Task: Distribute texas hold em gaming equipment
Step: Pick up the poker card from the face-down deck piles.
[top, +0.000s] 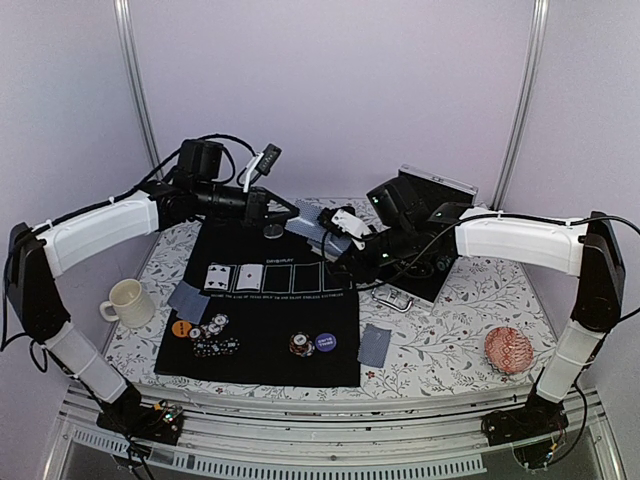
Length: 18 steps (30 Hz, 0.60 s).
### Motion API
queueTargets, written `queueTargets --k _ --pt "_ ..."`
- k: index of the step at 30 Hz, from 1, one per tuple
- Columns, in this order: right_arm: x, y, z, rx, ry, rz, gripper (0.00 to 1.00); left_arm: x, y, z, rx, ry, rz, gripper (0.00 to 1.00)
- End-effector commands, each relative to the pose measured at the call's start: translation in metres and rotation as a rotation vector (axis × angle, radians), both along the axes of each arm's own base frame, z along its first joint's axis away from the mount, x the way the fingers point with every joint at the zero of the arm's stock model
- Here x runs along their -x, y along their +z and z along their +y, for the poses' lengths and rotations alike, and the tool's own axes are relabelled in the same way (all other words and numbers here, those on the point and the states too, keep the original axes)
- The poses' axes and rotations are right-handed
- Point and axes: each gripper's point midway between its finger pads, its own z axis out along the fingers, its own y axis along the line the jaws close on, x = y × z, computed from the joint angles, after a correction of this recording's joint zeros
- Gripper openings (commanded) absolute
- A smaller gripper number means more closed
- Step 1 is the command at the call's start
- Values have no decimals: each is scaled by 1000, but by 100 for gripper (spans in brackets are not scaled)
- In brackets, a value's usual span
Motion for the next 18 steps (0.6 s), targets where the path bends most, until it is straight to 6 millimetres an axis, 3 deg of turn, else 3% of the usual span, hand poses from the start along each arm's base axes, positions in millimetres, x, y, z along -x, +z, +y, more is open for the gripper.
queueTargets --k 1,4,13,18 --pt "-1 23 1 -48 7 -37 37 -3 0 -3 23 -15 16 0" --pt "-2 22 -1 -44 4 -36 37 -6 4 4 21 5 8 0" --pt "-10 17 -13 -34 -28 -28 37 -31 27 72 -1 150 -85 0" --pt "-11 17 -17 -28 -34 -28 37 -63 2 99 -244 287 -277 0"
